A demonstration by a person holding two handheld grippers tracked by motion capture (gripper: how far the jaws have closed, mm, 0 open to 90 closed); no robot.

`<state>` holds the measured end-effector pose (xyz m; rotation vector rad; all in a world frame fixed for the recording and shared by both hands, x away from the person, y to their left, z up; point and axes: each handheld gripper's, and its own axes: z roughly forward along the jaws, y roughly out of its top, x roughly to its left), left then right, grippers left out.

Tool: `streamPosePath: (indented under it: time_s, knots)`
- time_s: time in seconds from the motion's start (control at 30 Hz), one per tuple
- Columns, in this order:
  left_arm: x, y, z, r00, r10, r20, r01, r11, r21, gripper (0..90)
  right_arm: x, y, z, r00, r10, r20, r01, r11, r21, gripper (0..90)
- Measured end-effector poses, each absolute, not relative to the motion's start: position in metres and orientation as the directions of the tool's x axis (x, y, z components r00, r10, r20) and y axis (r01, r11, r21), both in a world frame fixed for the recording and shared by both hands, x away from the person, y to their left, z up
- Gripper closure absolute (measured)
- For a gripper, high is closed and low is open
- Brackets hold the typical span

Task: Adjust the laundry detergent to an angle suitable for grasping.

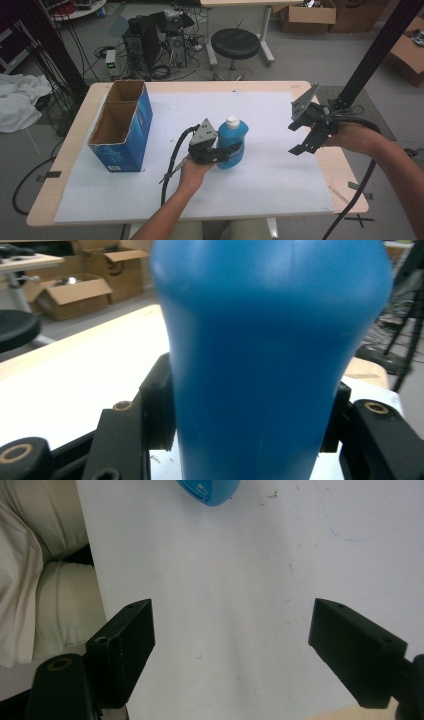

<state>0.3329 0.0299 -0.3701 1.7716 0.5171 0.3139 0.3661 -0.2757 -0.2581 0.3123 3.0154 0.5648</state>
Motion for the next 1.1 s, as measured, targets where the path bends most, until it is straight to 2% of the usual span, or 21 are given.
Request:
streamPosePath:
  time_s: [0.47, 1.1]
  knots:
    - [0.338, 0.042, -0.375, 0.946, 0.320, -0.052, 0.142, -0.266, 0.953, 43.9, 0.363, -0.267, -0.256, -0.978, 0.205, -0.025, 0.182, 0.913, 0.365, 18.5]
    - [0.345, 0.051, -0.385, 0.980, 0.195, -0.044, 0.101, -0.290, 0.952, 44.3, 0.364, -0.260, -0.258, -0.979, 0.205, -0.016, 0.187, 0.917, 0.352, 18.5]
